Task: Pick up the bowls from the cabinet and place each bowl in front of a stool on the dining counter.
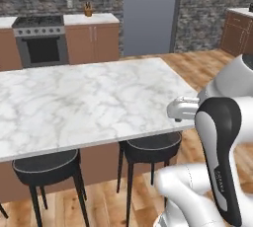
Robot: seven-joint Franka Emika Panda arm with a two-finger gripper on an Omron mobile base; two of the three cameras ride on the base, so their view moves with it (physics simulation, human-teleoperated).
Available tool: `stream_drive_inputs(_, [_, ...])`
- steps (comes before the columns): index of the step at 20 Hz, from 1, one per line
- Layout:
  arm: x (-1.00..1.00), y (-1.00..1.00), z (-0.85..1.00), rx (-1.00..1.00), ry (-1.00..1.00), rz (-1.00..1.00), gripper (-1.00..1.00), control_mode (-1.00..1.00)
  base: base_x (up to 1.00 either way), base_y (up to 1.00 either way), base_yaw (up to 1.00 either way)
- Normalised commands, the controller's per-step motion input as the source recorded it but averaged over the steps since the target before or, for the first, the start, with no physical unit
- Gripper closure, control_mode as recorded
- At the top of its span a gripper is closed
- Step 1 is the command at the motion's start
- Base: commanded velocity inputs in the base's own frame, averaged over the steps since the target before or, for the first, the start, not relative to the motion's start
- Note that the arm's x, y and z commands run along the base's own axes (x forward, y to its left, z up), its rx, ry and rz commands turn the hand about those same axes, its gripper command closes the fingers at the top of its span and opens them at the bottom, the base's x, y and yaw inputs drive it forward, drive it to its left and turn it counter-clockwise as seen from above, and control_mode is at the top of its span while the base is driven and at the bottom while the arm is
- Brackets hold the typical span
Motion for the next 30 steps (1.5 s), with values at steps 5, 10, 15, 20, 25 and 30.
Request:
stream_drive_inputs(5, [0.00,0.00,0.00,0.00,0.00,0.00,-1.00,1.00,0.00,-1.00,0.00])
stream_drive_inputs(10, [0.00,0.00,0.00,0.00,0.00,0.00,-1.00,1.00,0.21,-1.00,0.00])
stream_drive_inputs(15, [0.00,0.00,0.00,0.00,0.00,0.00,-1.00,1.00,0.62,-1.00,0.00])
stream_drive_inputs(20, [0.00,0.00,0.00,0.00,0.00,0.00,-1.00,1.00,0.98,-1.00,0.00])
stream_drive_inputs(25, [0.00,0.00,0.00,0.00,0.00,0.00,-1.00,1.00,1.00,-1.00,0.00])
stream_drive_inputs(30, [0.00,0.00,0.00,0.00,0.00,0.00,-1.00,1.00,1.00,-1.00,0.02])
